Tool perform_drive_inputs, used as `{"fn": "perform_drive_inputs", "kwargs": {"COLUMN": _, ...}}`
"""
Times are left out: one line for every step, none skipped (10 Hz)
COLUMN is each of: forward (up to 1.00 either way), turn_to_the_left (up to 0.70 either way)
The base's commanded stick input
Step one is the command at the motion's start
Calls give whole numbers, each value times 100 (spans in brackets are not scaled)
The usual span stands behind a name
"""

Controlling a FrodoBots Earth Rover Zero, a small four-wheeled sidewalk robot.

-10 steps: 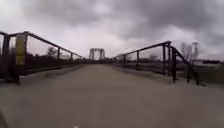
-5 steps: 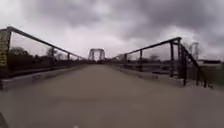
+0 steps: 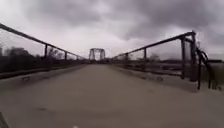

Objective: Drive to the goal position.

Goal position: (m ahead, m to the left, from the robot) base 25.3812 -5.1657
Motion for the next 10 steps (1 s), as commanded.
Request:
{"fn": "perform_drive_inputs", "kwargs": {"forward": 100, "turn_to_the_left": 0}}
{"fn": "perform_drive_inputs", "kwargs": {"forward": 100, "turn_to_the_left": 0}}
{"fn": "perform_drive_inputs", "kwargs": {"forward": 100, "turn_to_the_left": 0}}
{"fn": "perform_drive_inputs", "kwargs": {"forward": 100, "turn_to_the_left": 0}}
{"fn": "perform_drive_inputs", "kwargs": {"forward": 100, "turn_to_the_left": 0}}
{"fn": "perform_drive_inputs", "kwargs": {"forward": 100, "turn_to_the_left": 0}}
{"fn": "perform_drive_inputs", "kwargs": {"forward": 100, "turn_to_the_left": 0}}
{"fn": "perform_drive_inputs", "kwargs": {"forward": 100, "turn_to_the_left": 0}}
{"fn": "perform_drive_inputs", "kwargs": {"forward": 100, "turn_to_the_left": 0}}
{"fn": "perform_drive_inputs", "kwargs": {"forward": 100, "turn_to_the_left": 0}}
